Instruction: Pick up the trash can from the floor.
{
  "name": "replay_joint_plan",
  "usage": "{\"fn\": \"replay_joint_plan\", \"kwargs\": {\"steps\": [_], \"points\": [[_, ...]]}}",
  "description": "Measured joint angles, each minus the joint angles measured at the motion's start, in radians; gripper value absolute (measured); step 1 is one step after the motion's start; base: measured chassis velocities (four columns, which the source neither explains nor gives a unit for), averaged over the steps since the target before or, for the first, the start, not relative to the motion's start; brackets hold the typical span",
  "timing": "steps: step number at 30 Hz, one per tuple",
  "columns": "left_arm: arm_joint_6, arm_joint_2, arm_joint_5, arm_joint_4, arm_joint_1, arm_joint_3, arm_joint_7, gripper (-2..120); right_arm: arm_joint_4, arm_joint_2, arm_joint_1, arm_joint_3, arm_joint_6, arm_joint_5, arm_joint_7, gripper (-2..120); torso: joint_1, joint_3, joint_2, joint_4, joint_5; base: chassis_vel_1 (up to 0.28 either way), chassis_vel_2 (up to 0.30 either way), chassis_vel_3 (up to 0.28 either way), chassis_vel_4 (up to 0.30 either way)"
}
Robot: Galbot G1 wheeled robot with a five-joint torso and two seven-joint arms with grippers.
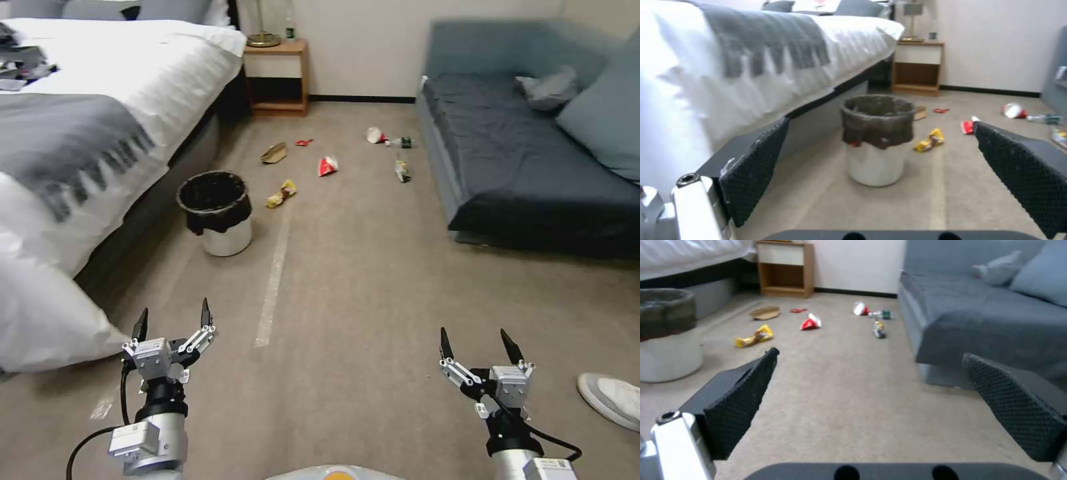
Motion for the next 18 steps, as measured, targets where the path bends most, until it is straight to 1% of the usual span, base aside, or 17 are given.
{"fn": "replay_joint_plan", "kwargs": {"steps": [3, 7, 9, 13, 18], "points": [[0.000, 0.001, -0.001, 0.006, -0.001, 0.000, 0.000, 100, -0.004, 0.001, 0.001, 0.001, 0.003, 0.002, -0.002, 100, 0.000, 0.000, 0.000, 0.0004, 0.0000, 0.103, 0.073, 0.075, 0.081], [0.000, 0.002, -0.002, 0.006, -0.002, 0.000, 0.000, 100, -0.006, 0.002, 0.001, 0.002, 0.005, 0.002, -0.002, 100, 0.000, 0.000, 0.000, 0.0003, -0.0001, 0.069, 0.052, 0.049, 0.058], [0.000, 0.003, -0.004, 0.006, -0.004, -0.001, 0.000, 100, -0.008, 0.003, 0.002, 0.003, 0.007, 0.003, -0.004, 100, 0.000, 0.000, 0.000, -0.0003, 0.0000, 0.000, 0.000, 0.000, 0.000], [0.000, 0.004, -0.007, 0.006, -0.004, -0.005, 0.000, 100, -0.011, 0.003, 0.003, 0.003, 0.010, 0.004, -0.008, 100, 0.000, 0.000, 0.000, 0.0001, 0.0000, 0.000, 0.000, 0.000, 0.000], [0.005, 0.001, -0.016, 0.003, -0.003, -0.005, 0.000, 100, -0.012, 0.002, 0.003, 0.003, 0.014, 0.007, -0.010, 100, 0.000, 0.000, 0.000, -0.0001, 0.0000, 0.000, 0.000, 0.000, 0.000]]}}
